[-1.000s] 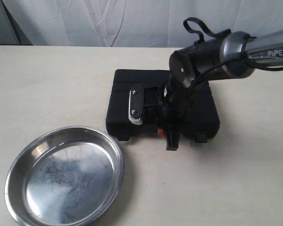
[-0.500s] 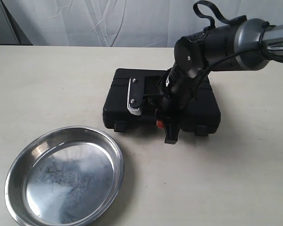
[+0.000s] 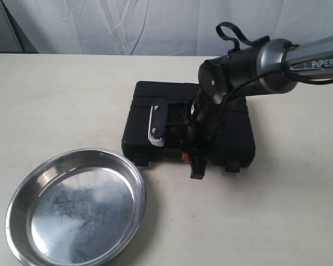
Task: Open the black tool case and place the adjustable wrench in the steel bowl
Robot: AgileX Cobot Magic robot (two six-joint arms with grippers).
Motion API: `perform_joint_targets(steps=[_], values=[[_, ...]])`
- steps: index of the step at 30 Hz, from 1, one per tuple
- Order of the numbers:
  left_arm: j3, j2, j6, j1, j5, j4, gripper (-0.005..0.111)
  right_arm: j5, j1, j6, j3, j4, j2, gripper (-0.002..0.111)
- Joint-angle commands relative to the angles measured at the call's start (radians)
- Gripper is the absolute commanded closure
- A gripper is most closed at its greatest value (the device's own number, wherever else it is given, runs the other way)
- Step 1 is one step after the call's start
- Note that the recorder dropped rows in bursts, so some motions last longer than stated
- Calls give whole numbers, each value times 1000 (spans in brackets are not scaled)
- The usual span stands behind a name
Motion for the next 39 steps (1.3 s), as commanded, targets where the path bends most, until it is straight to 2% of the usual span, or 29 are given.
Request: perform_joint_targets(steps=[1,14,39], values=[[5,-5,0,-6,-5,3,107,-24,-4,3,-7,1,-18,109],[5,-5,0,-6,-5,3,107,-82,-4,3,-7,-29,-141,109],[5,-5,0,-6,-5,3,107,-115,-4,3,-7,-33,-145,109]])
